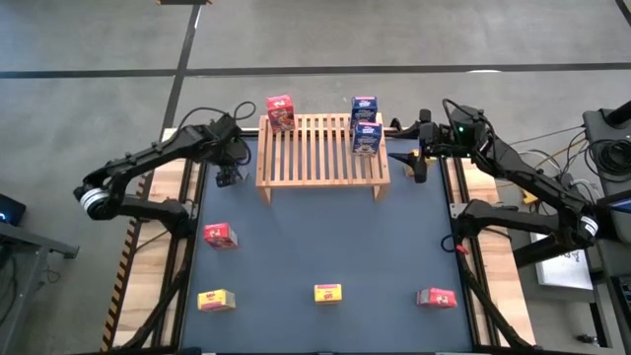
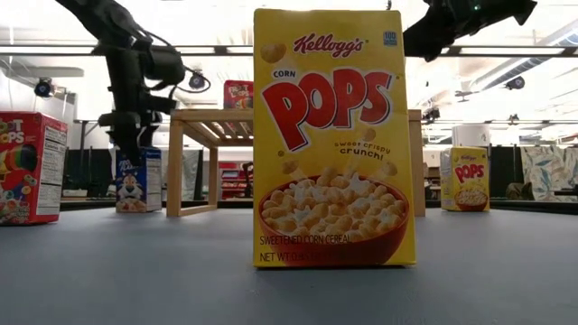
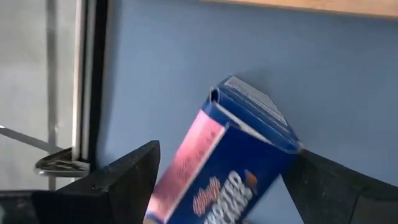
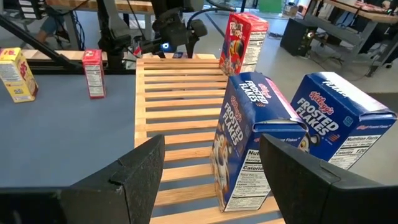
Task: Stack cereal on shelf
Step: Put the blue cereal box on the shelf aligned with the blue cereal boxes
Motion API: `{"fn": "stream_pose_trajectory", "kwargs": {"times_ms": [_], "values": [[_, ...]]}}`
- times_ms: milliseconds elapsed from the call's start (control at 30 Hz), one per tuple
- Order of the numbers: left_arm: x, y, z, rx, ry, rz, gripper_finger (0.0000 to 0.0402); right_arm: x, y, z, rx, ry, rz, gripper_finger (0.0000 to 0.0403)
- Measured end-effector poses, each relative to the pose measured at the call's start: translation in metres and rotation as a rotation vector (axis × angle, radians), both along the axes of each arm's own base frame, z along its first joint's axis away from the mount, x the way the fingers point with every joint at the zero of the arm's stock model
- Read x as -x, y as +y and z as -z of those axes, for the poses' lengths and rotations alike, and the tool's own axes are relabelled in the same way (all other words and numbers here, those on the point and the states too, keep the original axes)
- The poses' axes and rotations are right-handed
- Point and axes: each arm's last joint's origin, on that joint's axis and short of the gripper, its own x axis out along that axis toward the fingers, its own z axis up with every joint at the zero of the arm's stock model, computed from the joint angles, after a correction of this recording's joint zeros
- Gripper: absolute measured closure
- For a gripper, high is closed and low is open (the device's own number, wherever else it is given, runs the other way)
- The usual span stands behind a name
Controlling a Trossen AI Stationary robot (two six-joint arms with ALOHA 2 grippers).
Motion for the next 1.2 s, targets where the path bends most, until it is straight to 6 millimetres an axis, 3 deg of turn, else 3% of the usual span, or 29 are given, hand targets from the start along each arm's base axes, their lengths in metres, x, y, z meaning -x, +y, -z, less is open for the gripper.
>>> {"fn": "stream_pose_trajectory", "kwargs": {"times_ms": [200,633,933,1200], "values": [[-0.003,0.001,0.005,0.048,-0.011,0.012,0.0132,-0.001,-0.001,0.001,-0.006,0.004,0.001,0.0154],[0.004,-0.006,-0.007,0.020,-0.066,-0.027,0.0238,-0.002,-0.002,-0.002,-0.002,-0.028,0.006,0.0154],[0.011,-0.013,-0.009,0.069,-0.032,-0.062,0.0257,-0.003,-0.002,-0.008,0.000,-0.082,0.009,0.0154],[0.013,-0.016,-0.060,0.018,-0.113,-0.091,0.0257,-0.005,0.000,-0.010,0.002,-0.102,-0.013,0.0154]]}}
